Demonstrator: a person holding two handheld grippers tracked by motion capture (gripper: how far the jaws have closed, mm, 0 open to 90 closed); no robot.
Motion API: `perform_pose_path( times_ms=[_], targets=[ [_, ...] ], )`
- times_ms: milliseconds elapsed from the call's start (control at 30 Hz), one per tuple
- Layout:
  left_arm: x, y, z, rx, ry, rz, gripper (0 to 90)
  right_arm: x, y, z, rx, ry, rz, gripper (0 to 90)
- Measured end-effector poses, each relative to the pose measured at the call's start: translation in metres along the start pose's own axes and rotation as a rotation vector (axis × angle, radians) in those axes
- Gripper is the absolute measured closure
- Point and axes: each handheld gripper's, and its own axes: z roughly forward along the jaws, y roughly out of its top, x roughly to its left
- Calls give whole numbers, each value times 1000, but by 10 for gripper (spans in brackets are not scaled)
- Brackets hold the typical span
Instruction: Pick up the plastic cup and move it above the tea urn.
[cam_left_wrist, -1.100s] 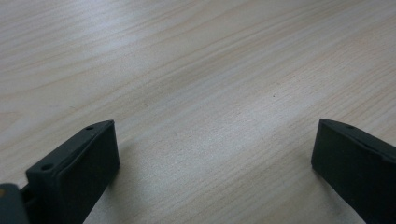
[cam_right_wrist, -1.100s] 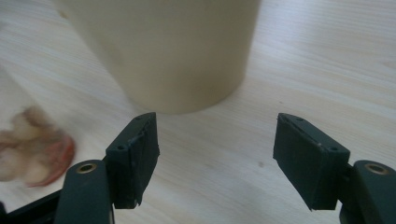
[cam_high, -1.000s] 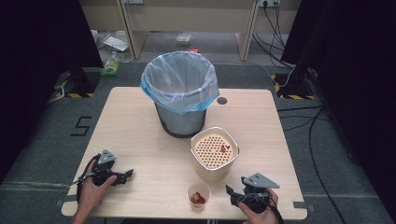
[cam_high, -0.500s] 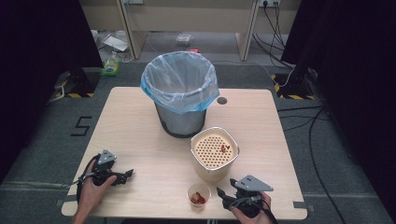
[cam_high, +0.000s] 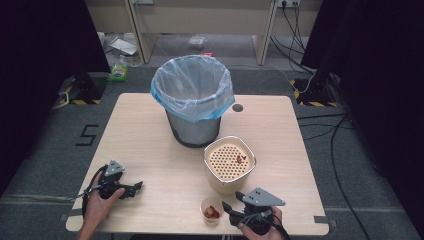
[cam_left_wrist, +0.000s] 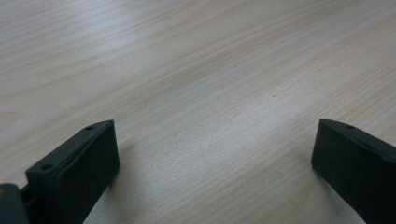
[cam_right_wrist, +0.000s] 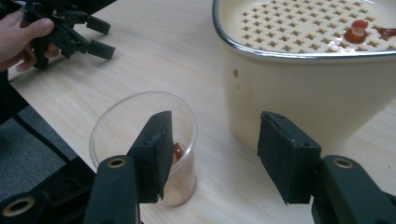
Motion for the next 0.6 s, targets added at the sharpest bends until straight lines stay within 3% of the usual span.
perform_pose_path(
  times_ms=[333,600],
  targets=[
    [0,0,0,0,0,0,0,7,1,9,25,17,-37,504],
    [0,0,0,0,-1,0,0,3,-8,22,95,36,-51,560]
  ],
)
